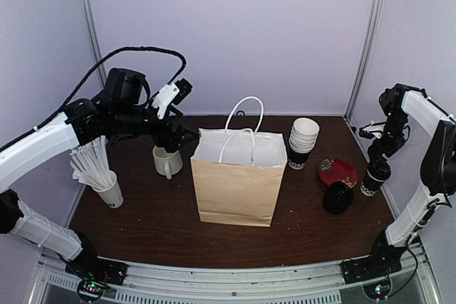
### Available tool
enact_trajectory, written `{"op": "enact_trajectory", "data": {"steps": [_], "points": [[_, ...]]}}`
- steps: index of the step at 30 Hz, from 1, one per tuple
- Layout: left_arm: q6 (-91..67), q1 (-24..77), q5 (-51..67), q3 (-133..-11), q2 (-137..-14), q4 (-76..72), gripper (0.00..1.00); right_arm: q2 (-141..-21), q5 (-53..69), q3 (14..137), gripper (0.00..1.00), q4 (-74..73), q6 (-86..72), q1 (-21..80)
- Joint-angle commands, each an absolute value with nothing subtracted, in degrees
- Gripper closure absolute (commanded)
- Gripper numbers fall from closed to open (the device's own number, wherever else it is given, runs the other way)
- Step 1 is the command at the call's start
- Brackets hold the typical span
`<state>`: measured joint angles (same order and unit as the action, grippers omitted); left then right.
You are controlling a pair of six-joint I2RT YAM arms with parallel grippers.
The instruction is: Pack the takeout coffee
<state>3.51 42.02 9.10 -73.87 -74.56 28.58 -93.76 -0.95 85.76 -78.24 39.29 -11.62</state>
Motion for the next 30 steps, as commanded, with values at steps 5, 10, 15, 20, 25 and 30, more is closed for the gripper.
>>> {"op": "enact_trajectory", "data": {"steps": [5, 10, 15, 20, 25, 30], "points": [[3.27, 41.76, 10.70, -73.33, -73.57, 25.16, 0.09, -95.94, -1.06, 84.88, 0.08, -76.27, 39.73, -13.17], [3.30, 41.70, 10.92, -73.39, -73.67, 25.14, 0.09, -98.20, -0.37, 85.02, 0.09, -76.05, 39.69, -13.96], [3.29, 41.78, 10.96, -73.30, -73.66, 25.08, 0.09, -99.21, -0.17, 84.88, 0.13, -75.99, 39.72, -14.66], [3.25, 41.79, 11.22, -73.30, -73.64, 25.05, 0.09, -99.51, -0.13, 83.50, 0.23, -75.62, 39.88, -14.65], [3.33, 41.75, 11.20, -73.39, -73.13, 25.06, 0.08, -97.94, -0.18, 84.36, 0.32, -77.66, 38.97, -14.68], [3.78, 41.79, 11.44, -74.47, -72.70, 25.83, 0.09, -91.07, 1.58, 87.09, 0.33, -81.17, 38.39, -14.63]]}}
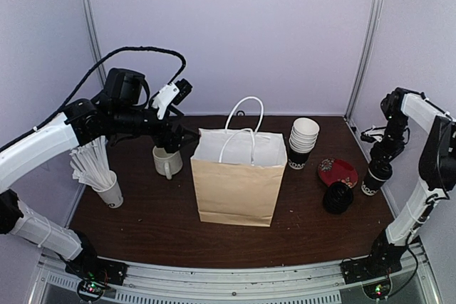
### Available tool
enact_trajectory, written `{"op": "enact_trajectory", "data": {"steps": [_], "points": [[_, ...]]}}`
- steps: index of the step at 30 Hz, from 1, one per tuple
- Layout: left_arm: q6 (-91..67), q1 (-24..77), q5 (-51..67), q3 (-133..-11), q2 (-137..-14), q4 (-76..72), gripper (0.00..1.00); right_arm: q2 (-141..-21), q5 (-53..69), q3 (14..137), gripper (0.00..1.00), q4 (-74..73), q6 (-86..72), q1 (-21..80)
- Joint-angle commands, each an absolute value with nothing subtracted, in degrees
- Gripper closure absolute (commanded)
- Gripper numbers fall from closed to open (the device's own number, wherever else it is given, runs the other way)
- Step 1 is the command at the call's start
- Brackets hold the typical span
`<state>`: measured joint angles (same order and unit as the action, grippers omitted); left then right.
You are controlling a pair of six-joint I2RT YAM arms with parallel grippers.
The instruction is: Pack the takeout coffee
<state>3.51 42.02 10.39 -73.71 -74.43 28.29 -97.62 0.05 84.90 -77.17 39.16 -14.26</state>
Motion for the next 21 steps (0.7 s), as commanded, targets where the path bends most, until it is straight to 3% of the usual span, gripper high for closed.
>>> {"op": "enact_trajectory", "data": {"steps": [1, 8, 14, 21], "points": [[4.15, 41.75, 11.36, -75.04, -72.74, 26.40, 0.09, -89.40, 2.52, 87.91, 0.33, -82.14, 38.33, -14.60], [5.11, 41.75, 10.07, -81.38, -73.57, 32.20, 0.08, -76.85, 11.98, 90.05, 0.33, -87.90, 40.18, -11.01], [4.24, 41.75, 4.44, -87.69, -74.07, 39.21, 0.08, -67.24, 18.37, 86.35, 0.33, -92.83, 42.94, 2.35], [1.83, 41.76, -3.07, -90.51, -74.54, 43.94, 0.07, -63.90, 25.15, 81.74, 0.33, -96.86, 48.19, 17.86]]}}
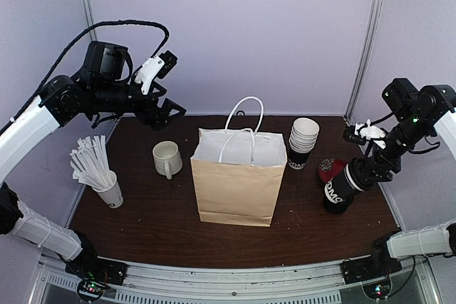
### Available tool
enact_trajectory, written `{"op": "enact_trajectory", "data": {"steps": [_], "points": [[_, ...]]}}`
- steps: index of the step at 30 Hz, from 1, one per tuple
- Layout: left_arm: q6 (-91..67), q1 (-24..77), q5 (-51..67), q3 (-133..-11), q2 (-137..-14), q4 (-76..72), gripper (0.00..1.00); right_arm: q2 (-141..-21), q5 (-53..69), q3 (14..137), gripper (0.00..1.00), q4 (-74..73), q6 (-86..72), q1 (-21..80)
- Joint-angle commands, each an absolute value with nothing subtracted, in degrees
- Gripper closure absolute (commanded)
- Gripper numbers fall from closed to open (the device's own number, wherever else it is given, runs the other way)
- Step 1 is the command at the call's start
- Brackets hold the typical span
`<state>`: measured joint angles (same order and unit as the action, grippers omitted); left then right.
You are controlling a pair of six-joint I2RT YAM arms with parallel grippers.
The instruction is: Pack the takeout coffee
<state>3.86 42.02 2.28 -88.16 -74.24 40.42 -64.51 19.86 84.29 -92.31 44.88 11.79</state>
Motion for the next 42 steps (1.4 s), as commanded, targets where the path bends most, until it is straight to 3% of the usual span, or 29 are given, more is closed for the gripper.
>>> {"op": "enact_trajectory", "data": {"steps": [1, 9, 15, 19, 29, 34, 42], "points": [[1.10, 41.75, -3.18, -90.80, -74.61, 44.36, 0.07, -64.08, 25.79, 81.23, 0.33, -96.60, 48.21, 20.41], [0.18, 41.77, -7.84, -92.88, -74.89, 48.06, 0.07, -69.58, 22.89, 82.71, 0.32, -93.06, 46.91, 45.56], [-2.14, 41.77, -9.49, -94.09, -74.12, 49.77, 0.07, -83.45, 12.03, 93.18, 0.32, -87.40, 42.43, 65.47], [-2.55, 41.78, -9.14, -93.53, -72.74, 49.13, 0.07, -95.78, 8.16, 102.01, 0.32, -85.56, 42.43, 73.26], [-1.34, 41.79, -5.90, -90.27, -67.41, 49.09, 0.08, -120.90, -0.39, 126.26, 0.33, -86.89, 41.08, 77.42], [0.90, 41.82, -6.06, -88.03, -64.60, 49.09, 0.08, -126.24, -2.28, 129.49, 0.31, -85.59, 41.46, 77.43], [2.89, 41.80, -4.66, -86.45, -63.25, 49.61, 0.07, -129.10, -2.90, 130.20, 0.19, -85.01, 41.25, 77.68]]}}
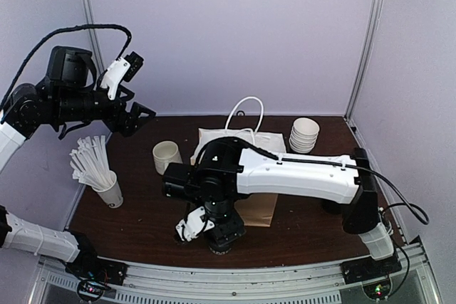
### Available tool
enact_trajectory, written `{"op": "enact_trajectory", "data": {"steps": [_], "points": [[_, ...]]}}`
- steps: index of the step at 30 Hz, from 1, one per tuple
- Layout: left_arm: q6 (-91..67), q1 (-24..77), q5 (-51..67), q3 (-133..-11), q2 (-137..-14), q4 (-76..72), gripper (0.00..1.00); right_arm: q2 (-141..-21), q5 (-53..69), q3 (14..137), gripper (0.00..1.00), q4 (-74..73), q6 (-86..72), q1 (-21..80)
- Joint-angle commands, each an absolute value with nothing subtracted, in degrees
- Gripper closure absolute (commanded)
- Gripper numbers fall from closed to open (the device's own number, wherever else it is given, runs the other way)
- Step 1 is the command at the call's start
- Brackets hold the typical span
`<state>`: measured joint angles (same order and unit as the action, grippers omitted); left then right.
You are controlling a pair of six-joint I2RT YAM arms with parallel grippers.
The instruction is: Pack the takeout coffee
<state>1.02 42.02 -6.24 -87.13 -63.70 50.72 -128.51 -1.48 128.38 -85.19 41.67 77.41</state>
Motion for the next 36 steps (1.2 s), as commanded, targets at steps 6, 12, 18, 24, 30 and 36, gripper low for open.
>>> {"op": "enact_trajectory", "data": {"steps": [6, 12, 18, 24, 30, 36], "points": [[2.47, 41.83, -1.06, -87.60, -63.87, 51.59, 0.08, -125.32, -1.63, 130.81, 0.00, -85.69, 42.33, 77.69], [3.75, 42.60, 4.34, -89.86, -65.78, 59.49, 0.12, -114.36, 5.21, 128.28, 0.01, -87.39, 46.29, 76.86], [7.97, 49.07, 10.18, -86.85, -64.56, 62.49, 0.16, -100.09, 12.80, 121.48, 0.01, -88.27, 49.81, 73.05], [13.11, 59.70, 11.05, -85.87, -67.65, 62.64, 0.15, -87.22, 26.07, 117.73, 0.01, -90.50, 51.97, 61.68], [15.17, 67.97, 2.98, -85.84, -75.60, 61.83, 0.02, -73.36, 28.89, 100.70, 0.01, -79.31, 47.96, 44.84], [13.30, 71.07, 3.36, -82.77, -80.47, 56.84, 0.02, -64.74, 24.65, 77.60, 0.01, -55.56, 31.22, 28.16]]}}
